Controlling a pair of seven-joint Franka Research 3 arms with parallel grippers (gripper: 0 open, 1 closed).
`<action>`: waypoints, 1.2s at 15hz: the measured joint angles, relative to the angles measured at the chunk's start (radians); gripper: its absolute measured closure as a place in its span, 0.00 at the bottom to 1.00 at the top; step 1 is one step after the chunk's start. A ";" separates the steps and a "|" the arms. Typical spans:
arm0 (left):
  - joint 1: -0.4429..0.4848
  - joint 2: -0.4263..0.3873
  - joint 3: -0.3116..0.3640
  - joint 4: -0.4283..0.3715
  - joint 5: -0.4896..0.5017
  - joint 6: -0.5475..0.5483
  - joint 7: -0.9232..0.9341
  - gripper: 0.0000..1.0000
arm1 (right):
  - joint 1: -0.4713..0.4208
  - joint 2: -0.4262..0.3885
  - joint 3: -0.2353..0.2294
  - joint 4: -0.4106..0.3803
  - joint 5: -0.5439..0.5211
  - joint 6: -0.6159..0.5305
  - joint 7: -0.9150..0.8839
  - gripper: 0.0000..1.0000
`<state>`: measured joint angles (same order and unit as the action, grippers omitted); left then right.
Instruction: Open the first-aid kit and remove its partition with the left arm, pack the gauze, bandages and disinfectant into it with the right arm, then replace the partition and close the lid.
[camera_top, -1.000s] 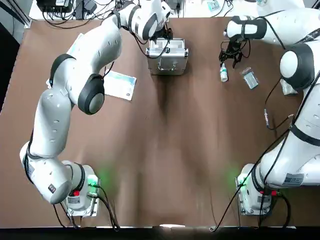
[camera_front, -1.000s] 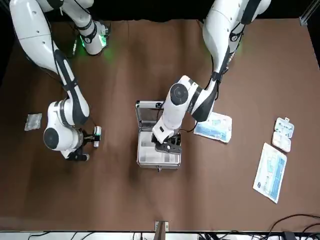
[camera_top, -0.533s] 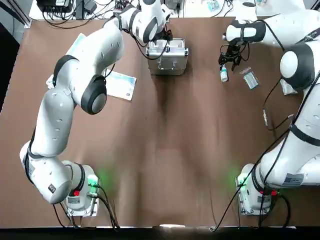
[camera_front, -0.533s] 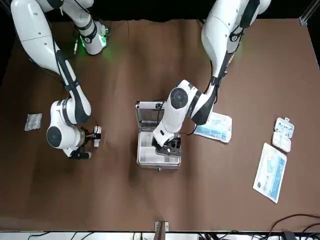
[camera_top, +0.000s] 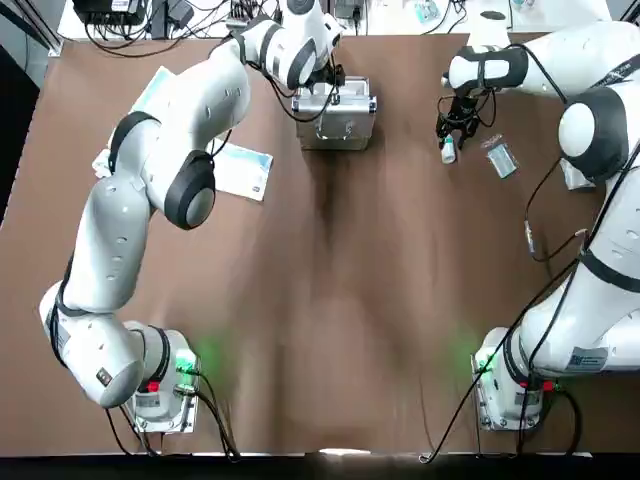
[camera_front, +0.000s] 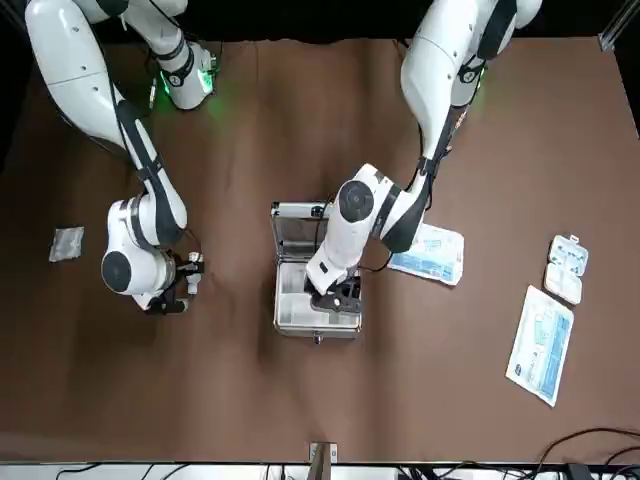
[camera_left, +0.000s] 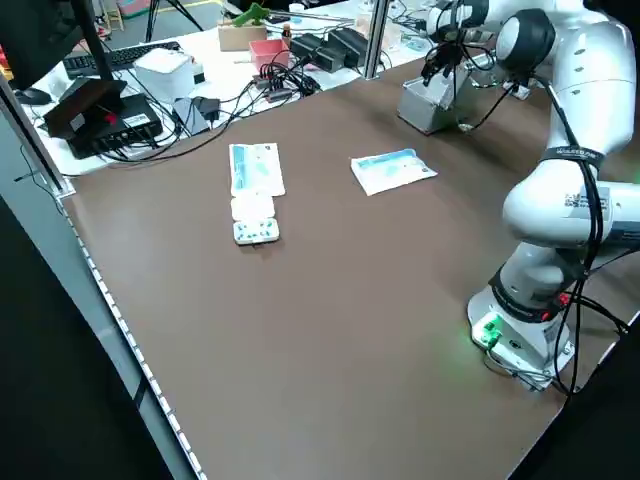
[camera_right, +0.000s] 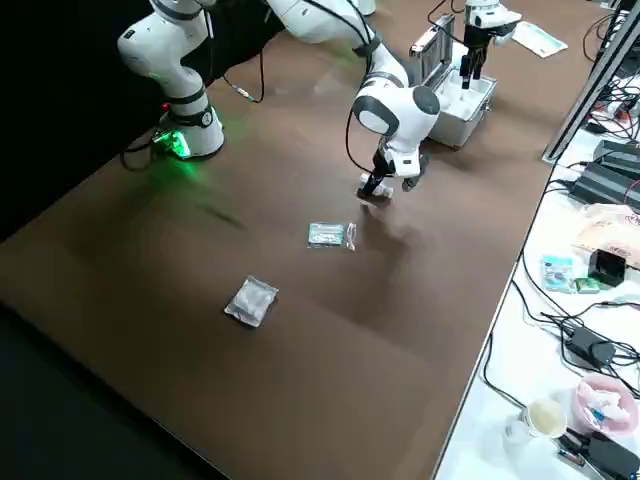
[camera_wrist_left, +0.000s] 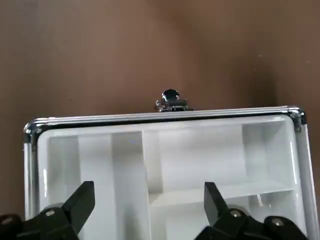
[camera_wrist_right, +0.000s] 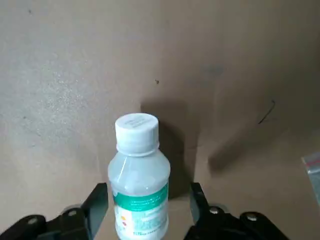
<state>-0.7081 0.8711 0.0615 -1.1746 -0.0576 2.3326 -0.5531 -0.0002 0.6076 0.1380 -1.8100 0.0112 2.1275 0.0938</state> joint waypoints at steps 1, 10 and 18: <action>-0.002 0.002 0.000 0.000 0.000 0.000 0.000 0.04 | 0.001 0.000 0.001 -0.002 0.000 0.000 0.000 0.27; -0.004 0.020 -0.003 0.000 0.000 -0.005 0.003 0.13 | 0.008 0.000 0.003 -0.025 0.000 -0.028 -0.009 0.37; -0.006 0.021 -0.004 0.006 0.000 -0.032 0.006 0.19 | 0.008 0.000 0.003 -0.025 0.000 -0.040 -0.021 0.39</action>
<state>-0.7145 0.8922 0.0577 -1.1688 -0.0576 2.3005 -0.5468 0.0076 0.6076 0.1409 -1.8350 0.0112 2.0874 0.0726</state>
